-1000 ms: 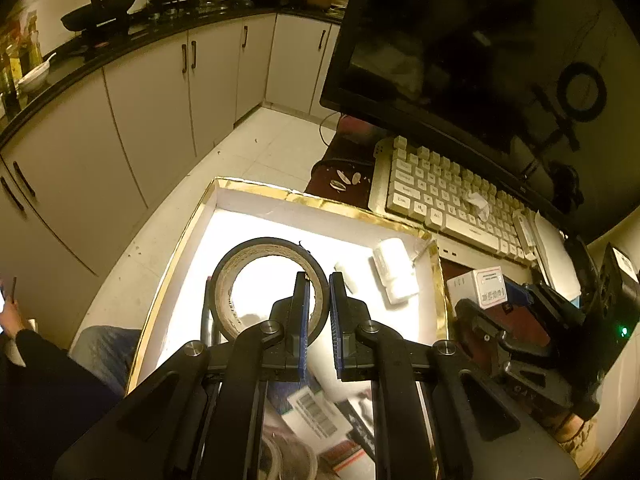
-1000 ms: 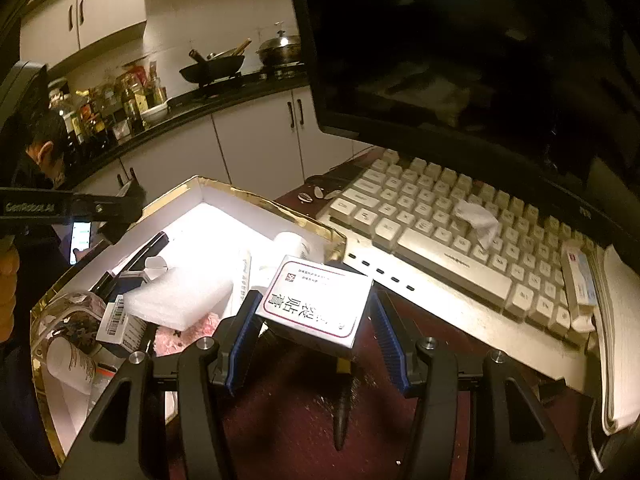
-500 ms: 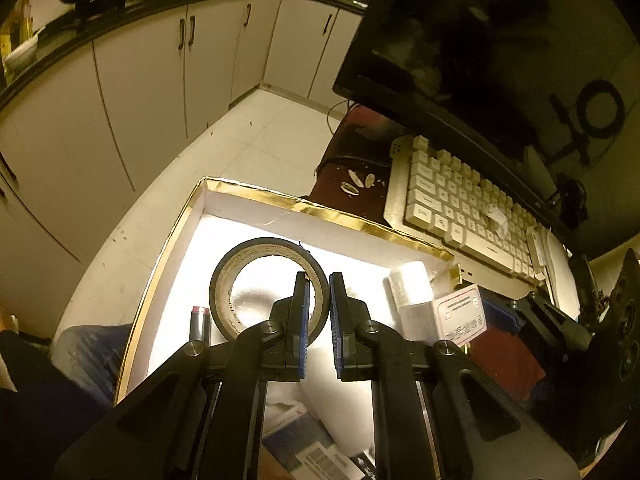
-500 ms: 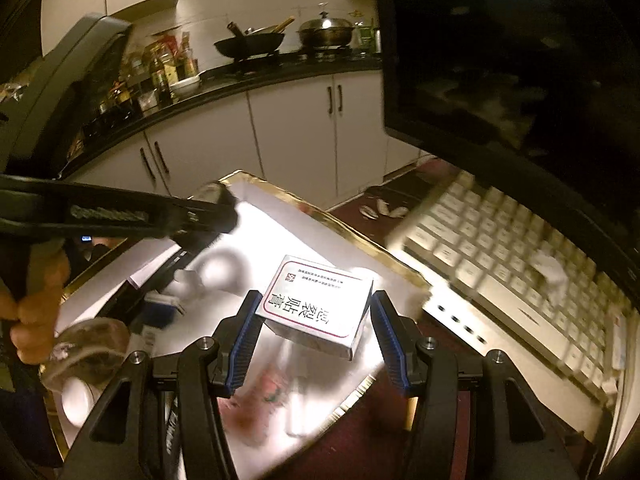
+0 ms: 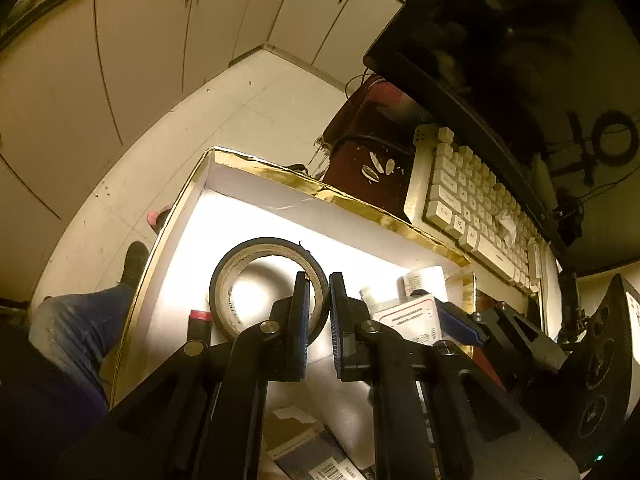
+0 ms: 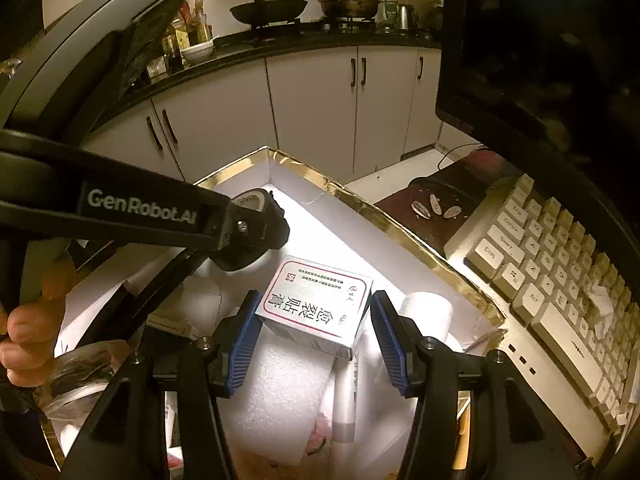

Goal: Organize objects
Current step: 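Lower the tape roll and white box into the tray and open both grippers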

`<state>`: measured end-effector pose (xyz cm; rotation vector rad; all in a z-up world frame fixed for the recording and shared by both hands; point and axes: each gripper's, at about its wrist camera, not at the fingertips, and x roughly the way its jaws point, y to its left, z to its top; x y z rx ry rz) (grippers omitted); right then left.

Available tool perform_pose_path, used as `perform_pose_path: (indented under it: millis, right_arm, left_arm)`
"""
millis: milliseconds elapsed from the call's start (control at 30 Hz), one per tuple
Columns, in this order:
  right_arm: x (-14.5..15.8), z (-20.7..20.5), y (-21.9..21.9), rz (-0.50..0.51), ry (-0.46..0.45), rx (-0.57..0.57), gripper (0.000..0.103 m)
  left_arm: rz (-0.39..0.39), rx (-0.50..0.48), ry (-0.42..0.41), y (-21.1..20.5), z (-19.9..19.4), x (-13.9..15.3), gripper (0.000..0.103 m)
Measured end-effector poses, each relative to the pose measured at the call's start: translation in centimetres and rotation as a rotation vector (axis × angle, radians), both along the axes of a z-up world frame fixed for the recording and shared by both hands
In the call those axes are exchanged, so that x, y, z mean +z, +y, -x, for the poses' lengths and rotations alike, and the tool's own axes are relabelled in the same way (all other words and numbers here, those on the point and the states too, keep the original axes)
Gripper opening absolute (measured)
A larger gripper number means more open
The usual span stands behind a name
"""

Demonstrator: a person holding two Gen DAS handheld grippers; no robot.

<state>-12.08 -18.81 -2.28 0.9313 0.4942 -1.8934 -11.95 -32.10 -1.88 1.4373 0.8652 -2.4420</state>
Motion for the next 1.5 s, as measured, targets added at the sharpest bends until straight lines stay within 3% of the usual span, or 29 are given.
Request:
perform_pose_path:
  millis: [633,1267,1333,1400,1500]
  right_arm:
    - [-0.8,-0.1,-1.1,-0.019,-0.006,0.008,0.055]
    - [-0.8,0.0,-1.3,-0.014,-0.015,0.007,0.056]
    - [-0.8,-0.1,-1.3,-0.013,-0.018,0.007,0.056]
    - [-0.8,-0.2,-1.3,-0.008,-0.023,0.007,0.056]
    - [-0.5,-0.4,-0.9,0.008,-0.031,0.000,0.064]
  left_arm:
    - [0.024,0.028,-0.064,-0.2,1.2,-0.8,0.009]
    - [0.008,0.035,-0.040,-0.5,0.8,-0.4,0.009]
    - [0.002,0.038,-0.029,-0.5,0.6,-0.2,0.014]
    - [-0.003,0.059,-0.005,-0.6,0.1,0.4,0.032]
    - [-0.019,0.097,0.054,-0.6,-1.1,1.7,0.044]
